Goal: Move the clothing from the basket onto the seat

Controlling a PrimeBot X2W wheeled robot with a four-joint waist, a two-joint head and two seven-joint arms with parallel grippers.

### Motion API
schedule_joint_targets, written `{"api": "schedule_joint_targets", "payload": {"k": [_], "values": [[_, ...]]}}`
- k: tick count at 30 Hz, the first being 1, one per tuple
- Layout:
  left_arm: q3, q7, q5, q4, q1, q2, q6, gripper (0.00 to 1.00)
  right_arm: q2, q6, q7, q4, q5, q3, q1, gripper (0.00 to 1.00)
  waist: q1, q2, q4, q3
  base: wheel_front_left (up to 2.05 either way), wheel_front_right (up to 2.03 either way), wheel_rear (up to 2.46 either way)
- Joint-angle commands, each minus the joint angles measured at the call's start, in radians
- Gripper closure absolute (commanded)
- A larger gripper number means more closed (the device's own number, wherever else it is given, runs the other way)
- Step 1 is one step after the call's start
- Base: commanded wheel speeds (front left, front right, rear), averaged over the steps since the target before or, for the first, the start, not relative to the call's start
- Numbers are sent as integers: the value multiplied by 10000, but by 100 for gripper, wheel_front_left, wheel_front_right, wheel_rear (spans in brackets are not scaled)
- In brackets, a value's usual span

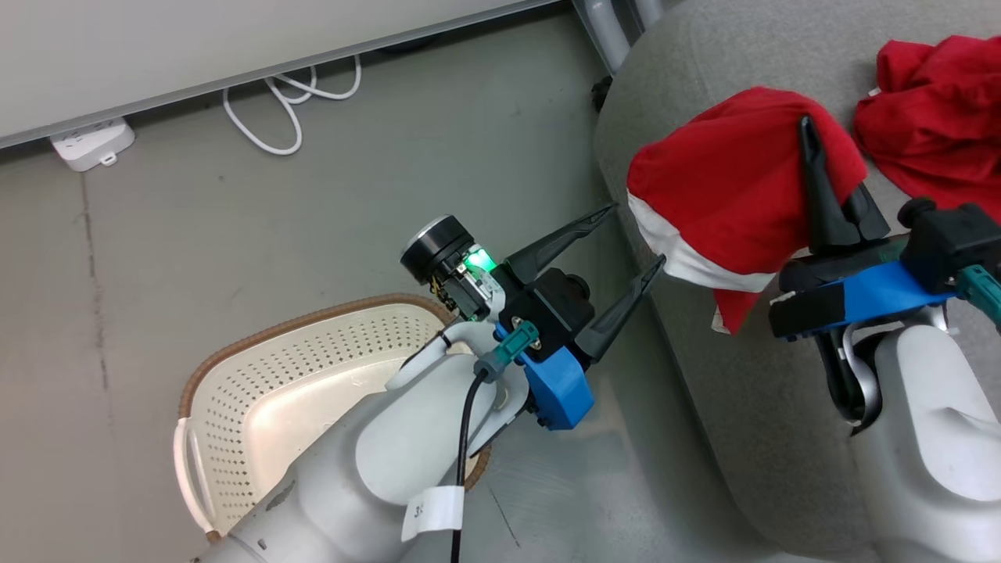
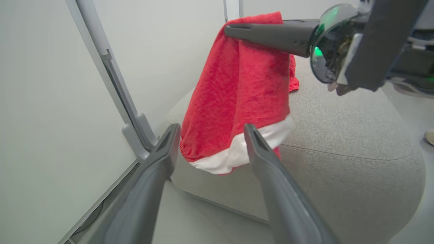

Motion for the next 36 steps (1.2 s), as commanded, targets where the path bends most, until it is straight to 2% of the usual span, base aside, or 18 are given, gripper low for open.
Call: {"api": "schedule_joint_targets", "payload": {"k": [1,9,17,26,36], "values": [[-61,-49,51,-40,123,33,-27,0,-37,1,-8,-115,-51,-74,146,100,0,0,-231,119,0,0,0],[-575,-49,15,-71,166,43,-78,0,-73,1,-8,-723,-87,-803,690,100,0,0,-749,399,0,0,0],[-805,-49,-38,-90,75,89,-84,0,-37,1,-8,-1098,-56,-1441,1267,100,0,0,-912,676,0,0,0],[-879,-49,-79,-117,-47,140,-92,0,93,1,-8,-1110,-147,-1487,1361,100,0,0,-926,774,0,0,0],[-634,-49,-58,-259,-203,253,-29,0,-367,1,-8,-1542,-320,-1293,436,100,0,0,-893,1029,0,0,0]]}}
